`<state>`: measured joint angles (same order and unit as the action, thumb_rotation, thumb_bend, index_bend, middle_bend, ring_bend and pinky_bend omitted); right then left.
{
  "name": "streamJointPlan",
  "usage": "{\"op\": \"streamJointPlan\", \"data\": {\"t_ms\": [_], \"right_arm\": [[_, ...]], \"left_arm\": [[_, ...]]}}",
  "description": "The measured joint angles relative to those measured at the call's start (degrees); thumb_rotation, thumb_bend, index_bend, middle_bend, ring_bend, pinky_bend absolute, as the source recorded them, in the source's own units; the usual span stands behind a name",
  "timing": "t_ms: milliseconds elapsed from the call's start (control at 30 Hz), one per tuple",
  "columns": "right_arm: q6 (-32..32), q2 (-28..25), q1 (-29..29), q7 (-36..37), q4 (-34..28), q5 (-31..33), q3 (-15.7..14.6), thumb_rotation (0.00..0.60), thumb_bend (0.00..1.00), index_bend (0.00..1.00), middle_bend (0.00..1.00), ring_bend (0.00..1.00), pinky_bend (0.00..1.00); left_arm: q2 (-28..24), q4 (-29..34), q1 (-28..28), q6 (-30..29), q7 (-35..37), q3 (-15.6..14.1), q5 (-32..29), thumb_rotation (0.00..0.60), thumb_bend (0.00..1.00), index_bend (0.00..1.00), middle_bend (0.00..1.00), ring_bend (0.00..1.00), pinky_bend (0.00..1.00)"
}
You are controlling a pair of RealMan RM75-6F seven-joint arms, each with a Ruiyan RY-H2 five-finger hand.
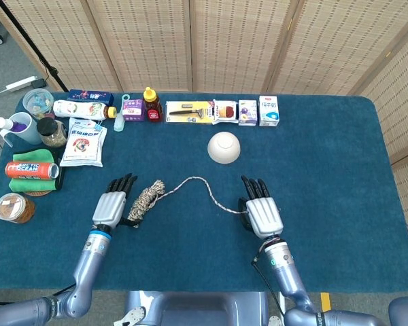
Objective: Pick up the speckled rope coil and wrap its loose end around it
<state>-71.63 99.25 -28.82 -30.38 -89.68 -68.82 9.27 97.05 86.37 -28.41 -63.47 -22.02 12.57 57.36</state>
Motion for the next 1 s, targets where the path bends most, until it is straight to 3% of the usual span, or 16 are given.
{"op": "streamJointPlan", "data": {"t_ms": [267, 467, 667, 867, 1000], "right_arm": [[-0.21, -0.55, 0.12, 0.46, -0.63, -0.23, 0.35, 0.6, 0.49, 0.65, 0.0, 0.0, 0.0], [-0.21, -0.48, 0.17, 0.43, -0.65, -0.17, 0.36, 0.6, 0.49, 0.65, 0.0, 0.0, 0.0], [-0.24, -0.39, 0.2, 0.54, -0.62, -0.37, 0.28, 0.6, 0.49, 0.65, 0.0, 0.0, 0.0], [-0.33, -0.41, 0.22, 0.62, -0.77, -0.57, 0.3, 0.6, 0.49, 0.65, 0.0, 0.0, 0.0], [-0.28, -0.45, 0.26, 0.73, -0.75, -0.56, 0.3, 0.6, 0.49, 0.65, 0.0, 0.0, 0.0]], "left_arm": [[-0.41, -1.68, -0.71, -0.01, -1.14, 1.08, -3.23, 0.6, 0.09, 0.0, 0.0, 0.0, 0.01], [-0.37, -1.16, -1.35, 0.28, -3.48, 0.16, -5.1, 0.6, 0.09, 0.0, 0.0, 0.01, 0.29], [0.11, -1.01, -1.96, -0.09, -5.46, -0.42, -6.44, 0.6, 0.12, 0.01, 0.01, 0.12, 0.41], [0.88, -0.89, -2.32, -1.64, -7.27, -0.83, -6.72, 0.6, 0.23, 0.19, 0.16, 0.25, 0.48], [1.59, -0.76, -2.69, -2.13, -8.27, -0.88, -7.6, 0.6, 0.27, 0.23, 0.19, 0.27, 0.49]]}}
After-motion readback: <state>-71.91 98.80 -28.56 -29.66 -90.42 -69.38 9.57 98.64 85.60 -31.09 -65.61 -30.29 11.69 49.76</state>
